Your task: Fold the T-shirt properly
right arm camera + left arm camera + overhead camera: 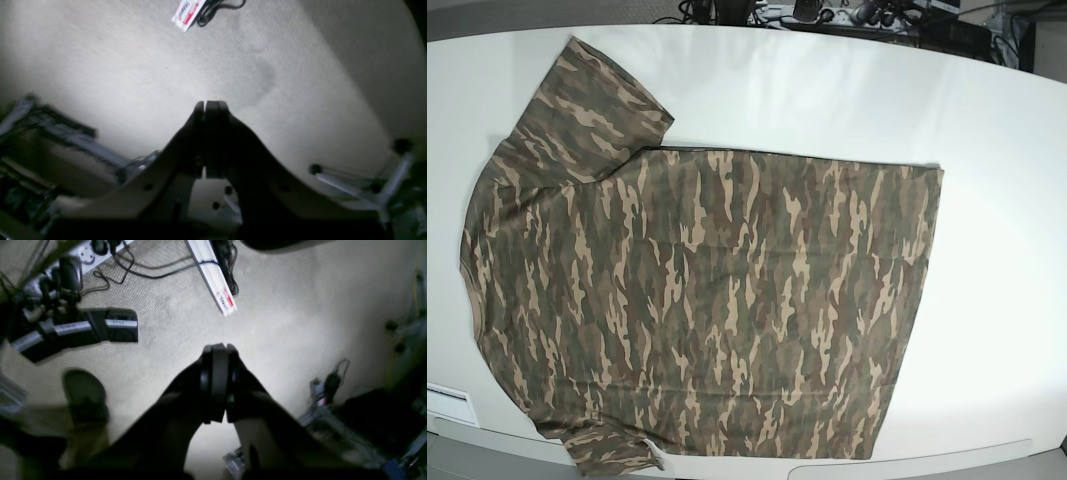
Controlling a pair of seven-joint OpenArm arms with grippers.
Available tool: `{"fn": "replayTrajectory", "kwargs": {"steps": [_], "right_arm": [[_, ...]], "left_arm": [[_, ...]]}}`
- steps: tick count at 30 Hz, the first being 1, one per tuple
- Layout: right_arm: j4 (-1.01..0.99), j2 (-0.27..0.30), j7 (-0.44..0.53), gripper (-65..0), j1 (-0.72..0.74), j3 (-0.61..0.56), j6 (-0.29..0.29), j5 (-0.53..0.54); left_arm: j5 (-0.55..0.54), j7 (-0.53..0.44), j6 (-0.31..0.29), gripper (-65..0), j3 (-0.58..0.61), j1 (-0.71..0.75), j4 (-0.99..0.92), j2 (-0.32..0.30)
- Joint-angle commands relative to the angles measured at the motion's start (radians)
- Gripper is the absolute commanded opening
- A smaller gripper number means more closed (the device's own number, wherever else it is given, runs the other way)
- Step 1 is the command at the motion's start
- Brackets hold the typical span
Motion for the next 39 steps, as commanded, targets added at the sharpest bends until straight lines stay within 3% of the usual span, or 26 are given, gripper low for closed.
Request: {"fn": "replayTrajectory", "kwargs": {"steps": [1,6,11,15,22,25,29,32,39], "right_arm": [[0.065,0.018,-0.003,-65.0,-0.052,-0.001,-0.002,0.004],[0.334,0.071,-0.003,-65.0,-0.192,-0.001,-0.051,-0.062],[0.565,0.117,-0.021,-65.0,-0.292,-0.001,-0.156,-0.2],[0.678,0.149,-0.039,-65.0,-0.303,-0.001,-0.247,-0.31],[0.715,0.15,-0.035,-65.0,-0.271,0.0,-0.366,-0.529],[0.715,0.15,-0.018,-65.0,-0.207,0.0,-0.381,-0.591],[0.715,0.15,0.05,-65.0,-0.106,0.0,-0.381,-0.593],[0.715,0.15,0.084,-65.0,-0.024,0.0,-0.381,-0.593],[0.715,0.15,0.086,-65.0,0.108,0.0,-0.406,-0.592]], "left_arm": [[0.019,-0.003,-0.007,-65.0,-0.002,0.045,0.074,-0.032],[0.153,0.013,0.047,-65.0,-0.04,0.158,0.348,-0.122],[0.279,0.059,0.053,-65.0,-0.128,0.229,0.582,-0.178],[0.335,0.074,0.053,-65.0,-0.229,0.245,0.703,-0.188],[0.334,0.027,0.053,-65.0,-0.391,0.241,0.706,-0.188],[0.335,0.028,0.053,-65.0,-0.427,0.221,0.706,-0.188],[0.369,0.016,0.052,-65.0,-0.442,0.18,0.706,-0.218],[0.42,-0.07,0.008,-65.0,-0.442,0.134,0.696,-0.252],[0.443,-0.269,-0.142,-65.0,-0.441,-0.06,0.456,-0.345]]}}
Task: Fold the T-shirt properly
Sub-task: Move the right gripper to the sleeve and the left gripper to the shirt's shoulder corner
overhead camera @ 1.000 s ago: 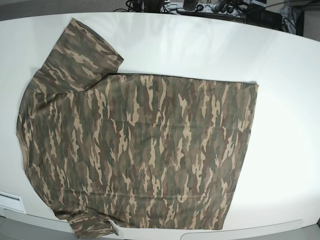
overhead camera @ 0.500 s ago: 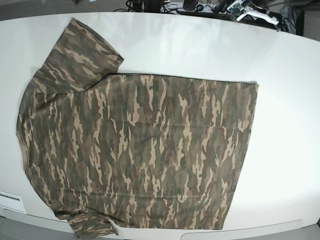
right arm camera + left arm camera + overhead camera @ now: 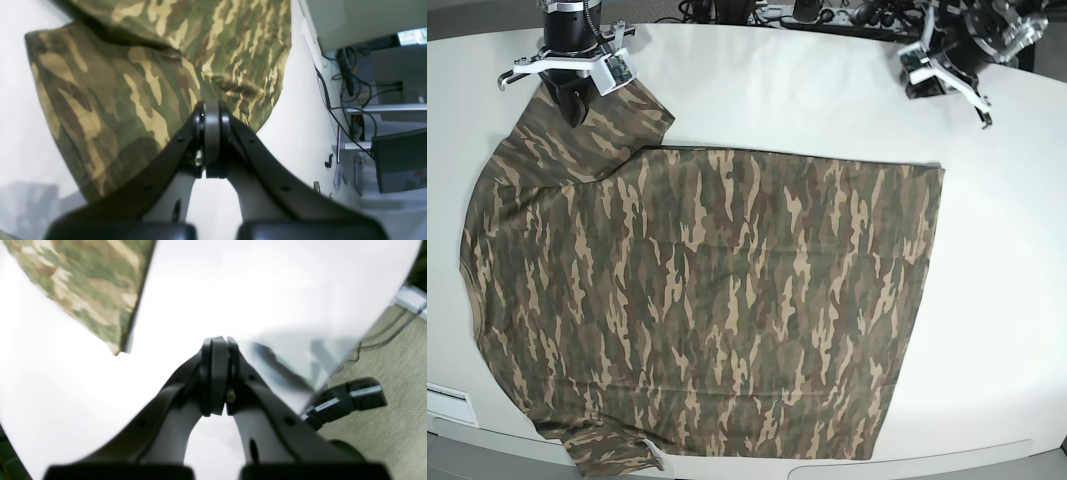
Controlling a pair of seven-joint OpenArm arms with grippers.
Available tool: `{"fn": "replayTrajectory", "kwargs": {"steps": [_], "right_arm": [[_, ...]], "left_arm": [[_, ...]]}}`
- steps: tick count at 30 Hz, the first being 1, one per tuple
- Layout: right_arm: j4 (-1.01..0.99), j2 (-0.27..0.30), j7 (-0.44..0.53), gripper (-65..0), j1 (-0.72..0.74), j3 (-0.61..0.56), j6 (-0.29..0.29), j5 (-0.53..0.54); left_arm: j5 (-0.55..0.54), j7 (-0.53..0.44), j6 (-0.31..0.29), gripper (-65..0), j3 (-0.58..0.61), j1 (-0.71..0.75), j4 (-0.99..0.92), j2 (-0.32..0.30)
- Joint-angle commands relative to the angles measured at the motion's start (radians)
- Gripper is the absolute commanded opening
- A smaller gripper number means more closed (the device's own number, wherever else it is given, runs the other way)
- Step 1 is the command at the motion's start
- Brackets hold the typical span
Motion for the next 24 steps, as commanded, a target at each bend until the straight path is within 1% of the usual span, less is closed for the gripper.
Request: {"fn": "replayTrajectory", "kwargs": {"steps": [1,3,5,7,8,10,12,13,14,16,18,20,24], "right_arm": [[0.015,0.005,0.016,-65.0,-0.01,0.0,-0.015,-0.014],[0.015,0.005,0.022,-65.0,-0.011,0.0,-0.014,-0.012],[0.015,0.005,0.022,-65.0,-0.011,0.0,-0.014,0.023],[0.015,0.005,0.023,-65.0,-0.011,0.0,-0.012,0.056],[0.015,0.005,0.023,-65.0,-0.011,0.0,-0.002,0.064],[0.015,0.005,0.024,-65.0,-0.01,0.0,0.013,0.064],[0.015,0.002,0.024,-65.0,-0.011,0.0,0.012,0.064],[0.015,-0.001,0.024,-65.0,-0.011,0.0,0.012,0.064],[0.015,-0.001,0.024,-65.0,-0.011,0.0,0.012,0.064],[0.015,-0.003,0.024,-65.0,-0.011,0.0,0.012,0.064],[0.015,-0.003,0.027,-65.0,-0.01,0.0,0.012,0.064],[0.015,-0.003,0.028,-65.0,-0.01,0.0,0.012,0.064],[0.015,-0.003,0.027,-65.0,-0.011,0.0,0.011,0.065]], "left_arm": [[-0.004,-0.038,-0.003,-65.0,-0.008,-0.032,-0.025,-0.034],[-0.006,-0.099,-0.033,-65.0,-0.008,-0.104,-0.101,-0.074],[-0.023,-0.148,-0.066,-65.0,-0.008,-0.167,-0.158,-0.109],[-0.072,-0.183,-0.117,-65.0,-0.008,-0.228,-0.204,-0.138],[-0.105,-0.197,-0.147,-62.0,-0.008,-0.257,-0.222,-0.151],[-0.159,-0.218,-0.201,-52.2,-0.006,-0.313,-0.249,-0.17],[-0.196,-0.219,-0.25,-41.8,-0.006,-0.361,-0.266,-0.187],[-0.205,-0.219,-0.269,-37.8,-0.006,-0.382,-0.273,-0.196],[-0.212,-0.219,-0.291,-35.5,-0.006,-0.4,-0.278,-0.205],[-0.215,-0.235,-0.329,-34.9,0.002,-0.431,-0.287,-0.225],[-0.206,-0.251,-0.342,-34.9,0.045,-0.459,-0.295,-0.259],[-0.139,-0.271,-0.339,-34.9,0.122,-0.497,-0.303,-0.291],[-0.006,-0.313,-0.266,-34.9,0.328,-0.606,-0.325,-0.336]]}}
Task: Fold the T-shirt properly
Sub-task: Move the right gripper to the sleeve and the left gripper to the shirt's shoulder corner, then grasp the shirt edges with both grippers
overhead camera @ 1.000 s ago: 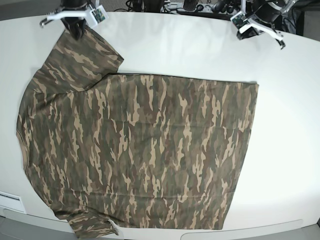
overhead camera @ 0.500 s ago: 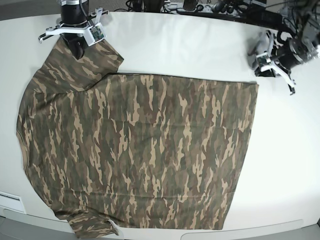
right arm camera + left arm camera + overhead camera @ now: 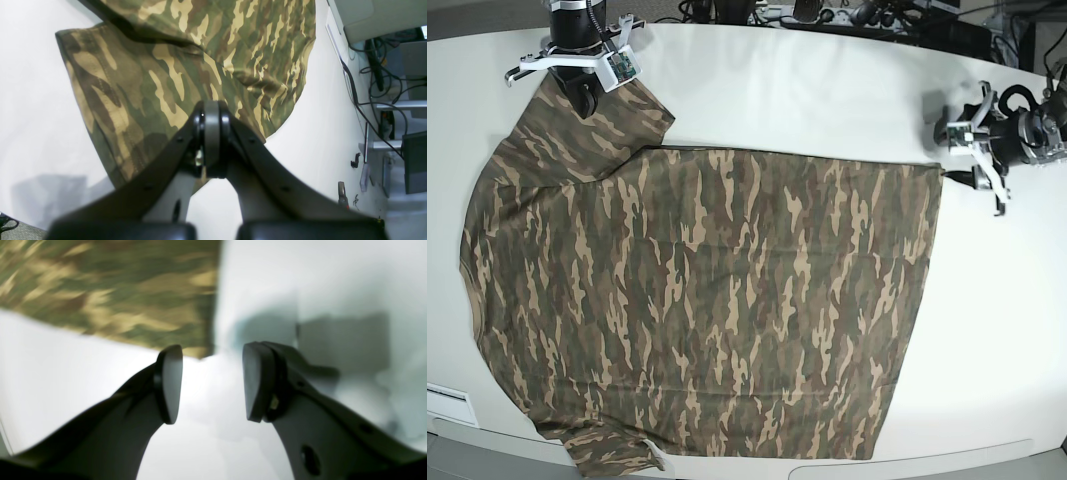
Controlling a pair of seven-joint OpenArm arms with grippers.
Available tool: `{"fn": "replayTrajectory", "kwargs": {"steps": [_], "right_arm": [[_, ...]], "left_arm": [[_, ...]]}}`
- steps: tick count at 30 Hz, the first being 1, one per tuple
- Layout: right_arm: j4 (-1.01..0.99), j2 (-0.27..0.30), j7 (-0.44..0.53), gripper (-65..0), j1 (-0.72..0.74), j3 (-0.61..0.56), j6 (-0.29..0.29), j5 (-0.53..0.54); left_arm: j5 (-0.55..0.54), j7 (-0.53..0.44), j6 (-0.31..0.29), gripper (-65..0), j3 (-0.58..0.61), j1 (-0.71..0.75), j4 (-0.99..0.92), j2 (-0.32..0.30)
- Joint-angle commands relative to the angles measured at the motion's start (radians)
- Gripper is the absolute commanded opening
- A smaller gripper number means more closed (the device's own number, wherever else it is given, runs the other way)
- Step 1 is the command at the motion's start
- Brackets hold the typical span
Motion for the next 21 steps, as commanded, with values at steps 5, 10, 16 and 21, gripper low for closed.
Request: {"fn": "replayTrajectory", "kwargs": {"steps": [5,10,16,21], "right_arm": [[0.015,0.005,0.019,-65.0,-0.008,0.002,-0.011,-0.015],[0.015,0.005,0.019,-65.0,-0.009,0.002,-0.011,-0.015],[0.015,0.005,0.019,-65.0,-0.009,0.002,-0.011,-0.015],[0.015,0.005,0.019,-65.0,-0.009,0.002,-0.011,-0.015]], "left_arm": [[0.101,-0.017,0.085,-34.9,0.219,-0.155,-0.038,-0.024],[0.159,-0.017,0.131,-34.9,0.386,-0.278,-0.098,0.001],[0.159,-0.017,0.131,-34.9,0.451,-0.339,-0.116,0.028],[0.139,-0.013,0.143,-44.1,0.451,-0.347,-0.116,0.048]]}}
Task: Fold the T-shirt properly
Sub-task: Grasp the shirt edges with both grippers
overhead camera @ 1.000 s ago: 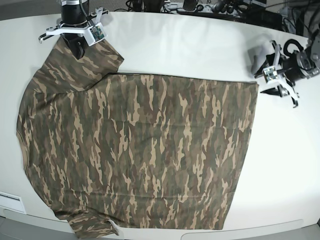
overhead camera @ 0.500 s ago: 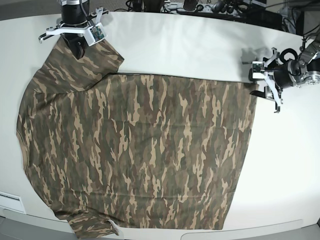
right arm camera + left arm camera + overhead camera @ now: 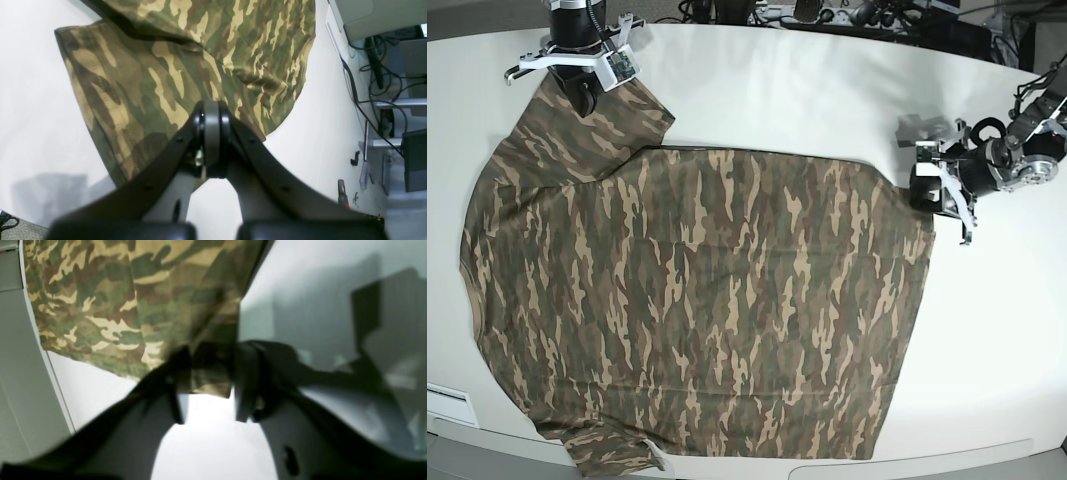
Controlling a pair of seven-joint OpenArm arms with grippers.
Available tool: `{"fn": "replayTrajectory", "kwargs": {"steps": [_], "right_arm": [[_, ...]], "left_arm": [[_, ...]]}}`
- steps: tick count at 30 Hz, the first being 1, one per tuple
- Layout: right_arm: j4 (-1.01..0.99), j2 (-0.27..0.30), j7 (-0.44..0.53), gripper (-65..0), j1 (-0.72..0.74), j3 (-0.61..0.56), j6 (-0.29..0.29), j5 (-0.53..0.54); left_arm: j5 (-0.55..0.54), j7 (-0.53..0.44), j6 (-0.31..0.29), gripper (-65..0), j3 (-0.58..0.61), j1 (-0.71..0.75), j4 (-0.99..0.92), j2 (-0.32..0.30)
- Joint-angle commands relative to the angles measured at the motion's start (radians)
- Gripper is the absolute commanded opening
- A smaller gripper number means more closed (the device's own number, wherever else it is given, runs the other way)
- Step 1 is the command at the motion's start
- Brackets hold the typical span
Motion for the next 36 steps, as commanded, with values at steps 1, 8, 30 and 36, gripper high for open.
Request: {"fn": "replayTrajectory", "kwargs": {"steps": [1,8,30,36], "right_arm": [[0.015,0.005,0.019,-65.0,-0.007,0.002,-0.011,-0.015],[0.015,0.005,0.019,-65.0,-0.007,0.002,-0.011,0.0],[0.015,0.005,0.023,-65.0,-0.006,0.002,-0.011,0.0],[0.015,0.005,0.022,-65.0,-0.007,0.002,-0.011,0.0]], "left_arm": [[0.004,0.018,-0.043,-44.2,0.008,0.005,-0.002,-0.016],[0.002,0.049,-0.085,-45.5,0.008,0.005,0.006,-0.019],[-0.021,0.316,0.116,-65.0,0.008,0.006,0.249,-0.073],[-0.021,0.338,0.11,-65.0,0.008,0.005,0.306,-0.106]]}}
